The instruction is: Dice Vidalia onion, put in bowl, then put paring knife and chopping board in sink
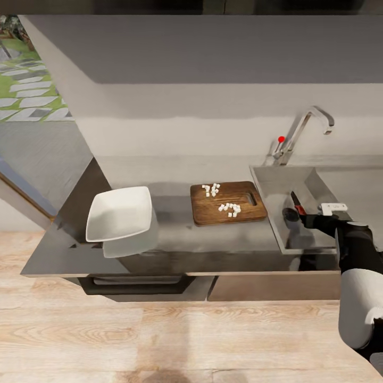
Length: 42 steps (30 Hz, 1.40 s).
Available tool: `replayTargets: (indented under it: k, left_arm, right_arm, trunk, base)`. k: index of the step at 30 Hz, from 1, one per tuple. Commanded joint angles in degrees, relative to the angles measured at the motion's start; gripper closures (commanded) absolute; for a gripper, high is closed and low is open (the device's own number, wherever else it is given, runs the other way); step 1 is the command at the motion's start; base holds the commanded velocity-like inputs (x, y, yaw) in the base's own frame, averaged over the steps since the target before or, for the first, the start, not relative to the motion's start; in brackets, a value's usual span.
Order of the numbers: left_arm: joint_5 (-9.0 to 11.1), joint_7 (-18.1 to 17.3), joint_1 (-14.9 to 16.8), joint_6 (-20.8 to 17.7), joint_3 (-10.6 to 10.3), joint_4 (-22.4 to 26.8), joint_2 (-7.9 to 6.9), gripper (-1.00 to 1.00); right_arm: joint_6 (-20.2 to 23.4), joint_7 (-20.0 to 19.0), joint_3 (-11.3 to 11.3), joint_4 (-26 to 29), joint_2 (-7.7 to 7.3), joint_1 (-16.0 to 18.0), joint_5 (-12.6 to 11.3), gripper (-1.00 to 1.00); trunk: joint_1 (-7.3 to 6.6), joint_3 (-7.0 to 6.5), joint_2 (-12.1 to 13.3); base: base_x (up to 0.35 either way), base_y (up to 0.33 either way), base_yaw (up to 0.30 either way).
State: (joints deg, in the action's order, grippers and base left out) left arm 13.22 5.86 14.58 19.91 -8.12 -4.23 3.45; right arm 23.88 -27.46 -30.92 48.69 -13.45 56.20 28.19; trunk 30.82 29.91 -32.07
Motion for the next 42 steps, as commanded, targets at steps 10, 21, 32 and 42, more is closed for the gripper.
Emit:
replayTargets:
  k: [10,21,32,42]
  left_arm:
    - [0.4,0.1,0.1,0.4,-0.5,-0.3,0.02,-1.0]
    - [0.4,0.1,0.1,0.3,-0.5,-0.3,0.01,-1.0]
    - [0.4,0.1,0.1,0.2,-0.5,-0.3,-0.01,-1.0]
    - [0.4,0.1,0.1,0.2,-0.5,-0.3,-0.01,-1.0]
  right_arm:
    - [0.0,4.7,4.4,-4.6,1.21,0.1,0.6,1.0]
    - [-0.1,6.1,6.1,-6.9,1.5,0.1,0.6,1.0]
    - [-0.3,6.0,6.2,-6.8,1.41,0.1,0.6,-1.0]
    - [-0.8,3.7,6.0,-3.6,1.33,0.1,0.5,-1.0]
  trunk:
    - [0.02,0.06,-0.1]
    - [0.02,0.06,-0.1]
    - [0.02,0.06,-0.1]
    - [0.02,0.06,-0.1]
  base:
    - [0.003,-0.003,0.0]
    - [0.0,0.0,0.0]
    - [0.0,0.0,0.0]
    - [0.0,0.0,0.0]
